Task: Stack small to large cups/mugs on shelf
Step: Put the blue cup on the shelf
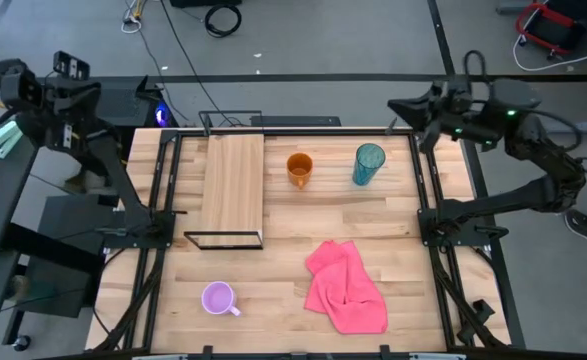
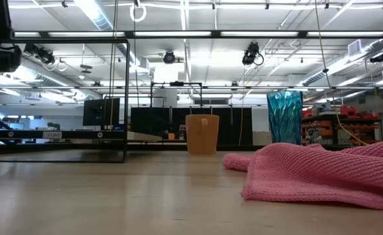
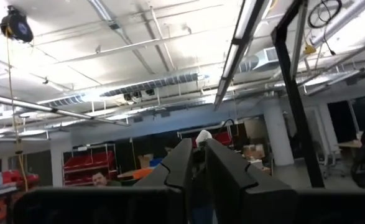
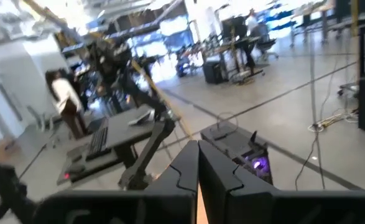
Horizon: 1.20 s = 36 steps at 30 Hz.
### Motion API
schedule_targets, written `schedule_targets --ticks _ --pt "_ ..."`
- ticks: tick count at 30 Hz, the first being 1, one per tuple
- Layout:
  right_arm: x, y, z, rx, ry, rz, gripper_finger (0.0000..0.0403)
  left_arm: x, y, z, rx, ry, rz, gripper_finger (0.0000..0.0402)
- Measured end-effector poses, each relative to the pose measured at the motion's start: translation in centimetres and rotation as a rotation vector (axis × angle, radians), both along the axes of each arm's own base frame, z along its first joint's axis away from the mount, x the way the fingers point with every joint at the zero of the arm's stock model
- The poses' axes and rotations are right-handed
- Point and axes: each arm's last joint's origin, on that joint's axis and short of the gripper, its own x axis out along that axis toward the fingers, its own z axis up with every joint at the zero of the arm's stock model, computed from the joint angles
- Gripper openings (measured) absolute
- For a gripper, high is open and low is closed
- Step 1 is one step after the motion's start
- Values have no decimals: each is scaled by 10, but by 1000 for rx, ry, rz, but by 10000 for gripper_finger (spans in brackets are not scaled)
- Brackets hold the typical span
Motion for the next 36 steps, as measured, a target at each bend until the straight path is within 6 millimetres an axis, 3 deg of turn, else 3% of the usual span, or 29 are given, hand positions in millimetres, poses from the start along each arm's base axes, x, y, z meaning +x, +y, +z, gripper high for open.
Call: schedule_targets --ticks 5,12,24,30,36 --pt "-9 -3 -3 99 2 -49 16 -4 11 -3 -72 5 -16 48" --pt "1 -24 -42 238 354 -322 16 -4 15 -5 -91 8 -45 54" --pt "28 -74 -104 547 912 -547 16 -3 15 -6 -126 42 -25 46" --pt "39 -99 -125 617 1033 -519 16 -3 15 -6 -125 44 -25 50" --pt "40 -117 -161 680 1130 -455 24 -3 15 -6 -124 44 -25 50"
